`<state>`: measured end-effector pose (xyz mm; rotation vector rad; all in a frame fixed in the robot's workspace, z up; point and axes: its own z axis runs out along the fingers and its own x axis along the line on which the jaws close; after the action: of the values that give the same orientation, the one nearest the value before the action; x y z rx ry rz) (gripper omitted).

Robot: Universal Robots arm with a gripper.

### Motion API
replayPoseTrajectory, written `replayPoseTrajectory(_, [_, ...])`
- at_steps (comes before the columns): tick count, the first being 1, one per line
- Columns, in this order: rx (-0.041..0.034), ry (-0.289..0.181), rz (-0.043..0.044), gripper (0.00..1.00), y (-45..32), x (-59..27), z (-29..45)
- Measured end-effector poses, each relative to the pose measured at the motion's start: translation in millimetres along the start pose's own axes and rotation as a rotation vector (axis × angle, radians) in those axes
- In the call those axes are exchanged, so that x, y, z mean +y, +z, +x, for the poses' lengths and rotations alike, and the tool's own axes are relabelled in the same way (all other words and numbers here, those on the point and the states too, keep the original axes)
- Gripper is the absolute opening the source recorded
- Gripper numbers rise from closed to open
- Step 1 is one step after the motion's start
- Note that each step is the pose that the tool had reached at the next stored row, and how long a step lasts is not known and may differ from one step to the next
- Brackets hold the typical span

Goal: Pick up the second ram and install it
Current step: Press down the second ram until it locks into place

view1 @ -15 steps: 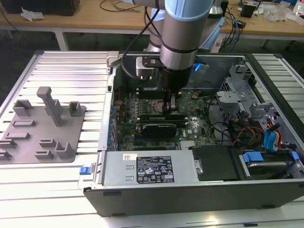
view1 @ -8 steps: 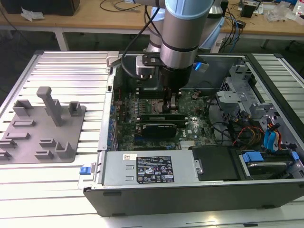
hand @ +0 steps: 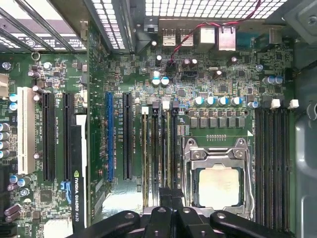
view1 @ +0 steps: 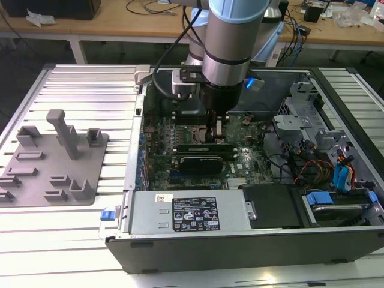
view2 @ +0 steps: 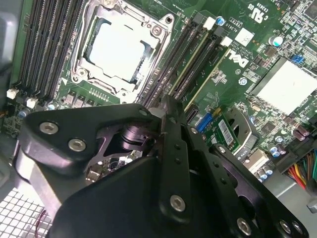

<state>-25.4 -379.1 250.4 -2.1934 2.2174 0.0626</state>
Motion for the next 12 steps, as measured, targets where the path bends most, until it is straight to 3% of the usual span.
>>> replayPoseTrajectory(8, [0.0001,0.000,0.0000,0.08,-1.7,0.0,-0.1])
replayPoseTrajectory(12, [0.0001,0.000,-0.0001,0.08,-1.8,-11.4,-0.2])
